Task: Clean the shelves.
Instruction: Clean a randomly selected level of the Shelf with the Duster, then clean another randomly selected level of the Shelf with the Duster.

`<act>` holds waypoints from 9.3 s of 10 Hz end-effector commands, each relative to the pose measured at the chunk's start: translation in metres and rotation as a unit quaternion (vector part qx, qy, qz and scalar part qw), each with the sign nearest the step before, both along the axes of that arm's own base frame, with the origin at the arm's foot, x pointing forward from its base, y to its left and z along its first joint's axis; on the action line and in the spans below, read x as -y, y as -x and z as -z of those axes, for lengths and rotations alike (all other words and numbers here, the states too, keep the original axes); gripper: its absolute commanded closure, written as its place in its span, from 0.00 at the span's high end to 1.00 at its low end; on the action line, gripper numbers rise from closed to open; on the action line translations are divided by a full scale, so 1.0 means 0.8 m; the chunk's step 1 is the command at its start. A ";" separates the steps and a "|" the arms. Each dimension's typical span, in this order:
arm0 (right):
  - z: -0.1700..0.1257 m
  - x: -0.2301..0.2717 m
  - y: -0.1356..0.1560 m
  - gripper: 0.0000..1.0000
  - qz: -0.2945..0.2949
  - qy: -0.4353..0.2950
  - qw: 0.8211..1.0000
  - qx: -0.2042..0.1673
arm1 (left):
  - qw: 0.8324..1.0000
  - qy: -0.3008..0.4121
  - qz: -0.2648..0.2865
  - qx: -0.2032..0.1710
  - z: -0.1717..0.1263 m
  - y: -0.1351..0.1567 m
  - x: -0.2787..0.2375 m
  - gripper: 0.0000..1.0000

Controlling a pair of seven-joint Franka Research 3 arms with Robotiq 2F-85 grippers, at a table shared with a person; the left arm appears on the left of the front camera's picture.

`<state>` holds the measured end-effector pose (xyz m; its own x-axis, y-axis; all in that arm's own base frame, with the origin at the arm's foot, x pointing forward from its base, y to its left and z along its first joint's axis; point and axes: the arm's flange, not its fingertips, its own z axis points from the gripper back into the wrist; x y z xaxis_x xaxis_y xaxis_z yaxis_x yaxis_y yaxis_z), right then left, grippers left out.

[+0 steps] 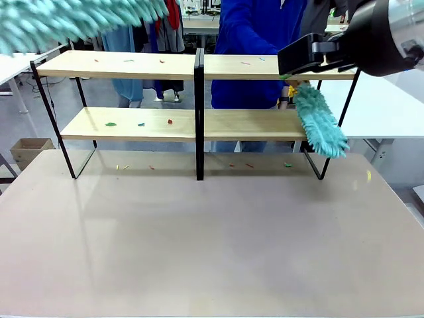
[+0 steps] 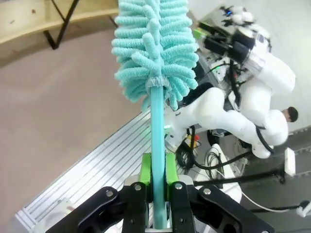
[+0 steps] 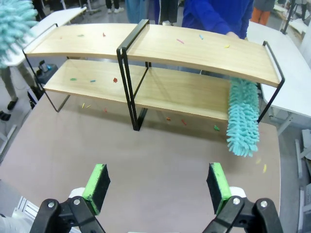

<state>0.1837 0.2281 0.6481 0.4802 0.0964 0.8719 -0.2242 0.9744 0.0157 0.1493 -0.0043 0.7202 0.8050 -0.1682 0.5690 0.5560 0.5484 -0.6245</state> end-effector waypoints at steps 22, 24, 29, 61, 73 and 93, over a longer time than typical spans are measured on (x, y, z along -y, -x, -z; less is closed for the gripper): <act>-0.001 0.000 0.000 1.00 -0.004 0.000 1.000 -0.001 | 0.959 -0.135 -0.249 0.018 0.043 -0.360 0.468 0.13; -0.001 0.000 0.000 1.00 -0.004 0.000 1.000 -0.001 | 0.959 -0.161 -0.231 -0.003 0.056 -0.369 0.475 0.13; -0.001 0.000 0.000 1.00 -0.004 0.000 1.000 -0.001 | 0.977 -0.154 -0.142 -0.040 0.061 -0.362 0.479 0.13; -0.001 0.000 0.000 1.00 -0.004 0.000 1.000 -0.001 | 0.819 0.218 -0.531 -0.013 0.027 -0.065 -0.213 0.13; -0.001 0.000 0.000 1.00 -0.004 0.000 1.000 -0.001 | 0.940 0.179 -0.289 0.018 -0.026 -0.091 -0.022 0.13; -0.001 0.000 0.000 1.00 -0.004 0.000 1.000 -0.001 | 0.959 -0.003 -0.283 -0.010 0.024 -0.214 0.241 0.13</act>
<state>0.1835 0.2283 0.6479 0.4801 0.0971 0.8718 -0.2244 0.9744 0.0151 0.3265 -0.2037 0.6986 0.7850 0.2702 0.5574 0.1712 0.7701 -0.6145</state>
